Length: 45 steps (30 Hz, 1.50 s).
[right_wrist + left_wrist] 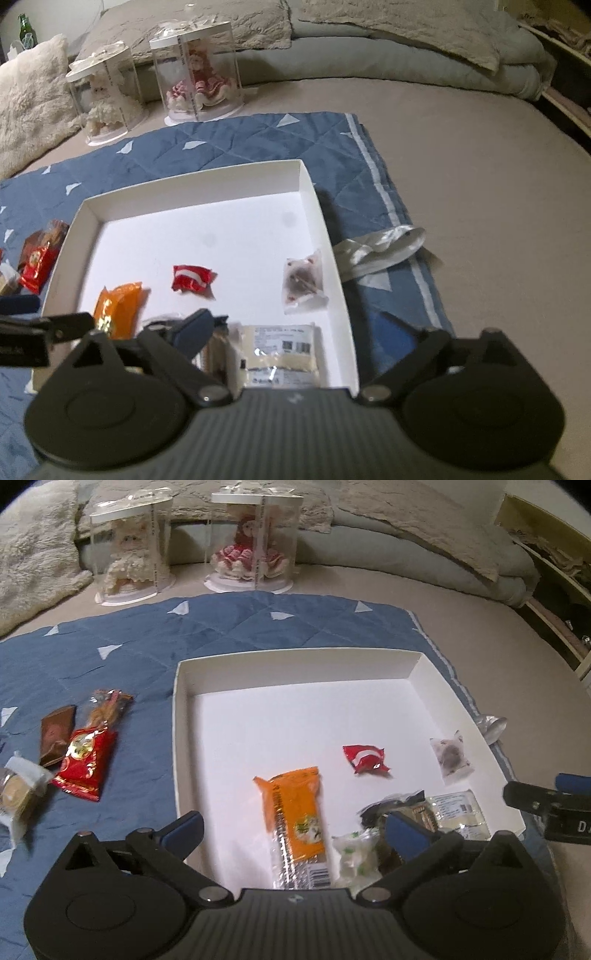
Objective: Organize snacks
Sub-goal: 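Move both tools back over the remaining snacks on the mat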
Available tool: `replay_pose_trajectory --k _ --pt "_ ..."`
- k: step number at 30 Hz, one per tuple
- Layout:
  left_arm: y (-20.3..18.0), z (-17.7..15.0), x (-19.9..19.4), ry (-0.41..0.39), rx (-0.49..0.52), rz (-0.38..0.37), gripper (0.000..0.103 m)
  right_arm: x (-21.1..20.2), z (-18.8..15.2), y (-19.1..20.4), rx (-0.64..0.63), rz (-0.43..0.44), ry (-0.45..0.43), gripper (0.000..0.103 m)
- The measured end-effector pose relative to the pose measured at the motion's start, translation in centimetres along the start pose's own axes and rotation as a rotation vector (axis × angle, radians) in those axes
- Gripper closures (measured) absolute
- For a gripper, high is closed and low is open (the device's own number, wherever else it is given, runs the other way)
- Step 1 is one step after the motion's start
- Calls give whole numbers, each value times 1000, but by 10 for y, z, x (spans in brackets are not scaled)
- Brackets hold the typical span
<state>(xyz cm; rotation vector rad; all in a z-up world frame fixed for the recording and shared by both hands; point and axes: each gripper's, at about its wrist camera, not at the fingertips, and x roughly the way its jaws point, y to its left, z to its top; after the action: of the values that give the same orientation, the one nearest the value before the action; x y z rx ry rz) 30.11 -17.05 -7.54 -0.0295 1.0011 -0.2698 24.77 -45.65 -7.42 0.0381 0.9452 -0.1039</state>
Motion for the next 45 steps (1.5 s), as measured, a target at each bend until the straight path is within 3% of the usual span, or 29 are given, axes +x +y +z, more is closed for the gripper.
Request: replay_pose_trajectory --k 16,32,45 --pt "21 -9 -42 -38 12 34 0 -35 -9 20 -8 18 -47 0" --pt "119 -19 -92 -84 -55 122 0 -48 -2 104 -61 94 -75 0" --pt "214 -37 -125 -118 -206 192 0 -46 -4 189 -152 170 -82 0"
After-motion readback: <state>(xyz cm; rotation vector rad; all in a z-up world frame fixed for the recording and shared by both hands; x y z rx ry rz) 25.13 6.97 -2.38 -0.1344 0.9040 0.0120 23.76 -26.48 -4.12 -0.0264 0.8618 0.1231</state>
